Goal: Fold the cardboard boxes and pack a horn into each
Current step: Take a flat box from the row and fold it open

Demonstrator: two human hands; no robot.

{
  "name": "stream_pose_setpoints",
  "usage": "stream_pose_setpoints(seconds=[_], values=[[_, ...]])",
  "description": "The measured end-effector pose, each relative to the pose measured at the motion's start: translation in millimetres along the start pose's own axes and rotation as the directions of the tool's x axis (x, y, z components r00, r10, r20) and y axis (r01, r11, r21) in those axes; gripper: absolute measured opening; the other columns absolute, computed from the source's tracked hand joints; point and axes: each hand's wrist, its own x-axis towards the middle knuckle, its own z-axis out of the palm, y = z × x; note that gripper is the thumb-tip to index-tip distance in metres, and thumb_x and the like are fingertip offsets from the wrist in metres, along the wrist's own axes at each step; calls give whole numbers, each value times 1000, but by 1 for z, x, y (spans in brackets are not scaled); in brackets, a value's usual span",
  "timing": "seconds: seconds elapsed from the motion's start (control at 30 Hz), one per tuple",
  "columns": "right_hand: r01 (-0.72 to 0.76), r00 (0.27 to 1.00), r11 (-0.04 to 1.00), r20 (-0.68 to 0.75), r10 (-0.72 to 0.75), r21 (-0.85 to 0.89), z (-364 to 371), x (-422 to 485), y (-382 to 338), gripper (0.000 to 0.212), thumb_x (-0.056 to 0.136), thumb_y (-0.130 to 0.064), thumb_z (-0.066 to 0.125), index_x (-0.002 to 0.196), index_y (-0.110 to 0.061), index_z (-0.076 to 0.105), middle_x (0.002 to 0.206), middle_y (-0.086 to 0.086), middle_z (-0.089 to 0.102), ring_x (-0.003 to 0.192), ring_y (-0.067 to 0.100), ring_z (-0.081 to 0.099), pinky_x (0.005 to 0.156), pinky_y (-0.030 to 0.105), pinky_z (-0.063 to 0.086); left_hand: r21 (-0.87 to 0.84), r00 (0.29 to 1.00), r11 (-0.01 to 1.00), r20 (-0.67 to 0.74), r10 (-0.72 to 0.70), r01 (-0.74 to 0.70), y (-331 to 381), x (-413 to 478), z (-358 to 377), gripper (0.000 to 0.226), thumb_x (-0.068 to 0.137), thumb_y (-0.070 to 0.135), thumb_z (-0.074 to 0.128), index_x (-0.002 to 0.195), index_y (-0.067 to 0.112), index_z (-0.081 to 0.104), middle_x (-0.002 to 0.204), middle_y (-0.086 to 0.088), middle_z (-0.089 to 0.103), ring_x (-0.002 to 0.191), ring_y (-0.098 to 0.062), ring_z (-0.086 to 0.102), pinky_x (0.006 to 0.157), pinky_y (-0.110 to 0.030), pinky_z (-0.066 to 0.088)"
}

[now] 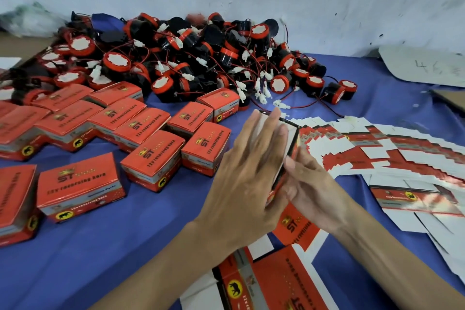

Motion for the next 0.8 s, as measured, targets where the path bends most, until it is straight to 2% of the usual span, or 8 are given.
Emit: stream_pose_setpoints(seconds=[0.07,0.17,0.27,0.33,0.5,0.67,0.73,0.8], values=[[24,1000,1000,-12,-24,-17,7,1,4,27,71,-26,81,96,-20,73,92,5,73,82,16,71,65,24,56,-52,992,999,-122,-10,4,0,-2,1,62,90,21,62,140,-3,36,151,-20,26,141,-34,27,111,-43,34],[98,992,995,-83,-98,0,16,2,5,20,73,-17,68,92,-22,74,95,4,73,86,16,71,68,21,55,-102,968,995,-248,-40,15,-1,-3,2,35,93,26,57,116,0,49,134,-18,36,130,-30,43,94,-36,51],[130,989,988,-85,-123,85,18,-1,6,29,75,-15,67,104,-17,71,106,9,71,97,21,68,77,27,54,-103,947,994,-316,-51,19,-2,-2,2,35,93,30,58,96,-5,60,124,-23,48,124,-25,49,82,-31,55],[136,990,985,-64,-129,107,19,-1,6,33,77,-16,72,110,-14,69,111,12,69,102,25,66,81,30,54,-90,936,996,-350,-39,7,-3,-1,1,35,93,31,60,89,-4,62,122,-22,51,122,-23,50,81,-27,55],[161,986,972,-62,-152,172,19,-1,6,41,76,-28,78,112,-12,67,112,11,68,104,24,66,80,29,55,-118,941,993,-339,-19,-22,-2,0,5,31,93,22,62,106,-6,68,137,-17,45,128,-30,46,105,-36,42],[145,988,985,-61,-140,91,20,-3,8,30,76,-36,74,105,-27,71,107,2,71,102,17,67,80,26,55,-144,977,987,-193,-94,66,2,-3,5,50,92,22,56,133,-7,47,147,-24,32,139,-35,32,113,-42,32],[148,986,984,-95,-139,97,19,-2,7,34,74,-38,77,105,-27,71,110,4,70,103,19,67,80,28,56,-160,980,984,-164,-109,82,2,-3,4,53,95,26,52,137,-4,42,149,-23,28,141,-32,28,115,-38,28],[170,980,981,-119,-159,88,18,-1,7,36,73,-38,77,106,-25,70,111,5,70,104,21,66,82,29,56,-198,972,976,-194,-130,91,1,-2,3,51,93,30,54,136,1,46,147,-19,33,140,-25,30,115,-29,27]])
